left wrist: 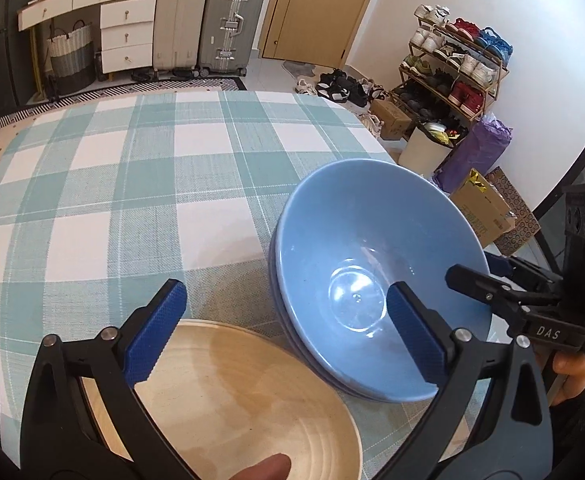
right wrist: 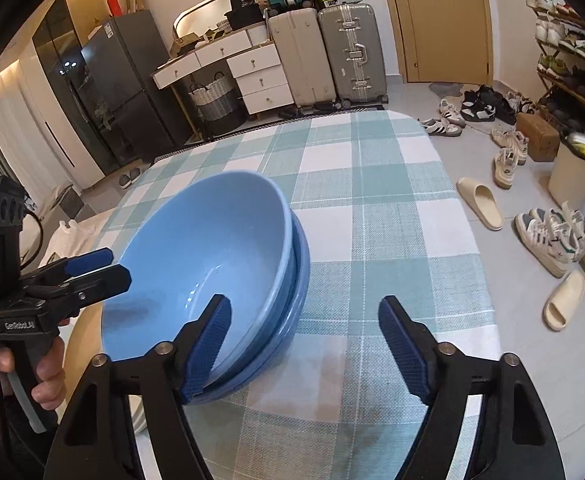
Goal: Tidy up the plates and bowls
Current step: 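Close both tools on the rim of the stacked blue bowls, then lift the stacked blue bowls with both tools and carry them over the cream plates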
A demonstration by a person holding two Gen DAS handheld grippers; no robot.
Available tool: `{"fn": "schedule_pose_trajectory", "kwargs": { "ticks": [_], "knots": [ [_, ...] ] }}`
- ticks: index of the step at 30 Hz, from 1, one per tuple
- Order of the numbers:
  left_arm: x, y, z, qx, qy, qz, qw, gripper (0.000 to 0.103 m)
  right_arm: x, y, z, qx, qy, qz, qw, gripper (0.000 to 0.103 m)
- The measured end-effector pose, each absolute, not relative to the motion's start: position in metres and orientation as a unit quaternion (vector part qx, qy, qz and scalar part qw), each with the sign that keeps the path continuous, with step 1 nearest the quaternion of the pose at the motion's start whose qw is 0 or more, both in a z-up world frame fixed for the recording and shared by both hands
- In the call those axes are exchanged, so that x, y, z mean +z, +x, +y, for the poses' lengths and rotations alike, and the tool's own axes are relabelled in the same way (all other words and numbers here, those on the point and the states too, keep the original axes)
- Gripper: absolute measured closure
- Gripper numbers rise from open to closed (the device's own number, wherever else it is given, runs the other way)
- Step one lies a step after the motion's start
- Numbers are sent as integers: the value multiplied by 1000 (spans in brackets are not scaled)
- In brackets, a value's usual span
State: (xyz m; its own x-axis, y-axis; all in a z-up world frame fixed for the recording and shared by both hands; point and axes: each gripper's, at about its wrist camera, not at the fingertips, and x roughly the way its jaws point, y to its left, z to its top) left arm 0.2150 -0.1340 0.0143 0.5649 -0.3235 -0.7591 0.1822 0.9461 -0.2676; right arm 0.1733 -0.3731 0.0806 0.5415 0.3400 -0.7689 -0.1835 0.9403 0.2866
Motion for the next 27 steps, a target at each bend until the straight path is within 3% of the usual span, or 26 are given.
{"fn": "schedule_pose_trajectory", "kwargs": {
  "ticks": [4,8,13,20,21,27],
  "knots": [
    [5,220,-137,-151,-85,454,874,12,75,175,-371,158,102,459,868,40],
    [-3,222,-140,-158,-86,460,870,17,74,176,-368,159,98,459,868,41],
    [-10,224,-145,-166,-80,467,865,37,74,175,-367,163,103,461,866,42],
    [-15,223,-148,-179,-82,473,859,67,75,174,-361,176,104,464,862,58],
    [-14,223,-148,-178,-80,473,859,68,75,173,-359,177,101,464,862,63],
    [-12,221,-153,-170,-62,472,863,71,75,173,-357,166,92,462,866,65]
  ]
}}
